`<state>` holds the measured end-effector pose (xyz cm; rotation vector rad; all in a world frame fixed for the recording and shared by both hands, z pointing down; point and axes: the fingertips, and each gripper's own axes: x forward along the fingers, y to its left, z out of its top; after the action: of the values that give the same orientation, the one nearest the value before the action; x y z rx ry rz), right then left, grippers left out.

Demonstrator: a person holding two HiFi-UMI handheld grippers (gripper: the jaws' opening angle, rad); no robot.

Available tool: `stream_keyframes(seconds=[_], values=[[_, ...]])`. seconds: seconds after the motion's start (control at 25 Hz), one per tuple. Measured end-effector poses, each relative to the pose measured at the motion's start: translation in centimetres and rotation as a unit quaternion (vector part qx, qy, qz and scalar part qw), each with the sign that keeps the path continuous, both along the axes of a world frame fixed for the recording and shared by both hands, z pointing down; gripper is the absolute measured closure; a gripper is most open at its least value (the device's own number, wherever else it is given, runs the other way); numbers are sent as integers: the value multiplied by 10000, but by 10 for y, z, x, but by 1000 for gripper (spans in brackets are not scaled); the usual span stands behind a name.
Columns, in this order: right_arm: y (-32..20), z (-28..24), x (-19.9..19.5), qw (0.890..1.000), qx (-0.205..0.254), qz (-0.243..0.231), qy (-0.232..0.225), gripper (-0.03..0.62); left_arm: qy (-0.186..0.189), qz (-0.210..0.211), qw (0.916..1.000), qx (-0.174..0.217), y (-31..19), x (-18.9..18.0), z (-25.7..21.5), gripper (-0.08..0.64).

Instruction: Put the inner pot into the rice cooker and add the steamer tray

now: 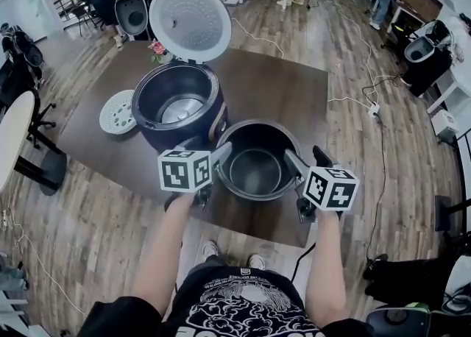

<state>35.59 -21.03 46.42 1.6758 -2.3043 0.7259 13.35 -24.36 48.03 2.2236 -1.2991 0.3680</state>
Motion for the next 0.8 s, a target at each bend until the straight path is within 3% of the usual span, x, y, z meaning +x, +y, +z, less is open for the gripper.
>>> stream_keyframes(seconds=[0.24,0.8], values=[[4,18,-5,9996,-244,99,-109,275,197,170,9991,-327,4,5,23,195],[17,45,-8,9975,-613,208,-268,378,740,294,9944,-689,22,14,40,344]])
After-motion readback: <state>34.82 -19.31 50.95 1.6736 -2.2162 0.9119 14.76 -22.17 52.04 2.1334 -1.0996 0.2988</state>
